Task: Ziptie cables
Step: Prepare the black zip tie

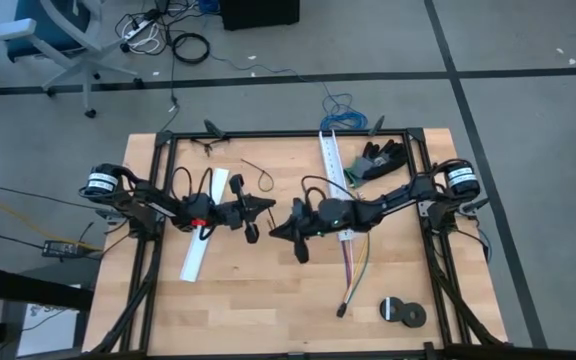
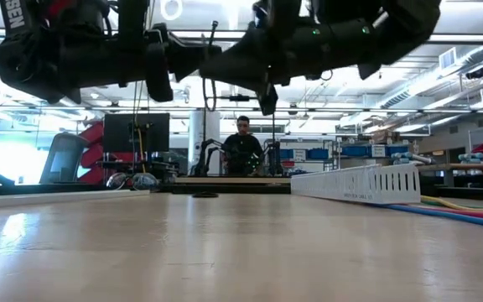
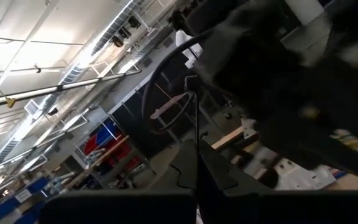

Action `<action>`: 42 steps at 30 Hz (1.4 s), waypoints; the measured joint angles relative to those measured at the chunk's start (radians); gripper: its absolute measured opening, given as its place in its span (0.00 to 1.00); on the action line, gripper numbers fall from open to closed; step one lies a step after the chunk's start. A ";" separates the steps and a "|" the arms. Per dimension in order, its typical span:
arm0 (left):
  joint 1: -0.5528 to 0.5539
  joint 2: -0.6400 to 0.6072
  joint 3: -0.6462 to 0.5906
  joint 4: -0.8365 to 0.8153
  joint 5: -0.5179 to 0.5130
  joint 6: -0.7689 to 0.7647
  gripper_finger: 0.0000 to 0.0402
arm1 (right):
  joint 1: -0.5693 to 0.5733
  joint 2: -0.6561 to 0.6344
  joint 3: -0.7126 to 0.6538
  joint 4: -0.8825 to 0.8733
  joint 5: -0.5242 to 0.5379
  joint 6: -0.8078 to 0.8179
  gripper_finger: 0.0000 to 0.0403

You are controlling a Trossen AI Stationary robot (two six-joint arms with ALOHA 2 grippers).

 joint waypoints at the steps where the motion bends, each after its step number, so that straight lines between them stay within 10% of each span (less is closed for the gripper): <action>1: 0.000 0.000 -0.005 0.003 0.001 0.000 0.00 | -0.007 -0.003 -0.018 0.046 -0.018 0.017 0.00; 10: 0.000 0.000 -0.014 0.008 0.030 0.000 0.00 | -0.075 -0.006 -0.064 0.166 -0.198 0.129 0.00; 42: -0.002 0.000 -0.014 -0.079 0.032 0.049 0.00 | -0.138 -0.005 -0.064 0.208 -0.342 0.293 0.00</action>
